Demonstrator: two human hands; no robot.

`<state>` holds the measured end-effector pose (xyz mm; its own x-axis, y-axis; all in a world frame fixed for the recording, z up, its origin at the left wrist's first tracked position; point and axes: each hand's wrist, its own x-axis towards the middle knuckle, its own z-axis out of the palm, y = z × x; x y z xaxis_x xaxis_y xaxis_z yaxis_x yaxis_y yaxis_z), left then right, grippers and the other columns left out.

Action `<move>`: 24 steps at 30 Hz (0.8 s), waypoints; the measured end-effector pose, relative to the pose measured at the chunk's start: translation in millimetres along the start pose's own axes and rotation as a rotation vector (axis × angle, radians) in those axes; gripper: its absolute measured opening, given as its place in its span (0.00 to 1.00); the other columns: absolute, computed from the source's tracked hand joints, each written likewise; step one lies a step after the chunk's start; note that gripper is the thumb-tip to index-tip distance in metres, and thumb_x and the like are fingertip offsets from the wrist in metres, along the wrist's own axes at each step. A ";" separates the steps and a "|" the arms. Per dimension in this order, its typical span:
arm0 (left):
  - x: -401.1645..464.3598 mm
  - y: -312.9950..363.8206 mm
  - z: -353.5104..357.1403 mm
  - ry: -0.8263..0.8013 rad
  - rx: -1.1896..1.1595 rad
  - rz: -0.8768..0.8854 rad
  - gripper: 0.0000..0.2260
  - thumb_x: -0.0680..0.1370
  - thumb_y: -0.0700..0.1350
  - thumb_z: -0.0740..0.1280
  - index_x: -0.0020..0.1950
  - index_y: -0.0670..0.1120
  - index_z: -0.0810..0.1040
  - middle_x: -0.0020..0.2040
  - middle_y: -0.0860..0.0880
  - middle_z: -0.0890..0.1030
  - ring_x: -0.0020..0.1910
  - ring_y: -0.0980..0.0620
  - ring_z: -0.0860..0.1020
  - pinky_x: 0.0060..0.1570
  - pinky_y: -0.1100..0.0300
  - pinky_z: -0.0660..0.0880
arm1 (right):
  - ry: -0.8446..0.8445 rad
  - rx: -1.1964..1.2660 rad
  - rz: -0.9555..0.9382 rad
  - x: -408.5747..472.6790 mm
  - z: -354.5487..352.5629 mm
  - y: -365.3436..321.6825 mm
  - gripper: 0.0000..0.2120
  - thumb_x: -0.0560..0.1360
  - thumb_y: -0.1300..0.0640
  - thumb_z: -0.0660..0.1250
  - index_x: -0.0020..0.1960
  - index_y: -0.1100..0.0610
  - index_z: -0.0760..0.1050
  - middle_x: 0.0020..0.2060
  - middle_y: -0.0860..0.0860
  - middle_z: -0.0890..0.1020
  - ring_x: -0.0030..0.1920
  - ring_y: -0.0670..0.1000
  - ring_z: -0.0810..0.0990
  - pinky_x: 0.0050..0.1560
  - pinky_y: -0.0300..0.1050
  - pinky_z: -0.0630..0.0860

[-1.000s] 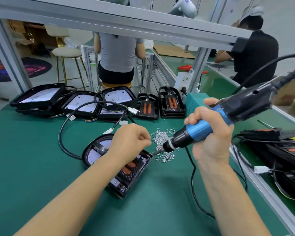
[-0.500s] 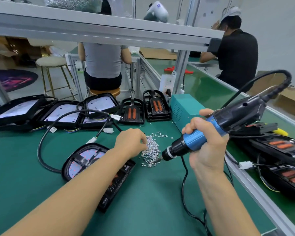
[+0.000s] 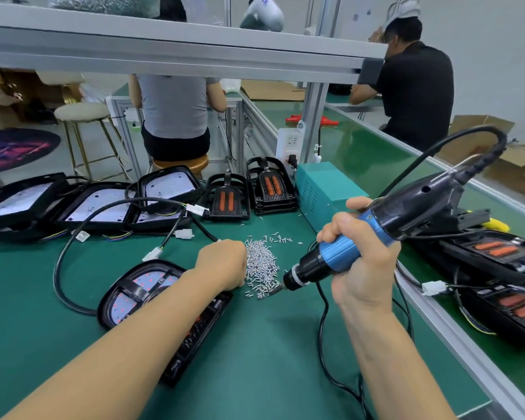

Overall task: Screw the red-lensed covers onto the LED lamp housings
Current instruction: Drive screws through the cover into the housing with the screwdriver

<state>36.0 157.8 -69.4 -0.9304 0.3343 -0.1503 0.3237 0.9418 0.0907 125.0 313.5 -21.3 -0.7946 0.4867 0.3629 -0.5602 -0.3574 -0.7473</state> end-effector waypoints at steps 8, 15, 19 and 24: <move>-10.4 -10.9 -11.7 0.096 -0.511 0.073 0.05 0.71 0.38 0.67 0.35 0.45 0.79 0.33 0.49 0.79 0.33 0.51 0.75 0.38 0.61 0.72 | 0.022 0.115 0.041 0.8 7.5 -10.1 0.10 0.65 0.66 0.63 0.46 0.57 0.70 0.25 0.50 0.71 0.26 0.50 0.72 0.33 0.41 0.72; -75.2 -44.7 -16.7 0.158 -1.439 0.065 0.05 0.68 0.33 0.74 0.39 0.42 0.83 0.33 0.44 0.82 0.31 0.54 0.78 0.34 0.67 0.75 | 0.022 0.290 0.112 2.2 30.1 -14.4 0.10 0.65 0.62 0.62 0.46 0.56 0.70 0.25 0.48 0.70 0.26 0.47 0.70 0.34 0.40 0.72; -100.3 -59.3 -9.7 0.160 -1.634 -0.011 0.08 0.60 0.39 0.75 0.39 0.44 0.86 0.38 0.42 0.84 0.33 0.53 0.80 0.35 0.66 0.77 | -0.023 0.349 0.148 -4.2 52.5 -8.8 0.09 0.66 0.62 0.62 0.45 0.56 0.70 0.26 0.47 0.71 0.26 0.47 0.70 0.34 0.39 0.72; -115.5 -68.7 -3.8 0.187 -1.673 -0.024 0.11 0.60 0.43 0.75 0.41 0.44 0.86 0.36 0.42 0.84 0.33 0.52 0.79 0.32 0.64 0.77 | -0.079 0.384 0.169 -12.3 71.9 -3.9 0.07 0.66 0.63 0.62 0.44 0.56 0.70 0.26 0.47 0.71 0.26 0.46 0.70 0.34 0.39 0.72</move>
<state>120.5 54.4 -54.6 -0.9779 0.1977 -0.0673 -0.1009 -0.1649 0.9811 120.1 251.5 17.2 -0.8900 0.3381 0.3059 -0.4548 -0.7051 -0.5441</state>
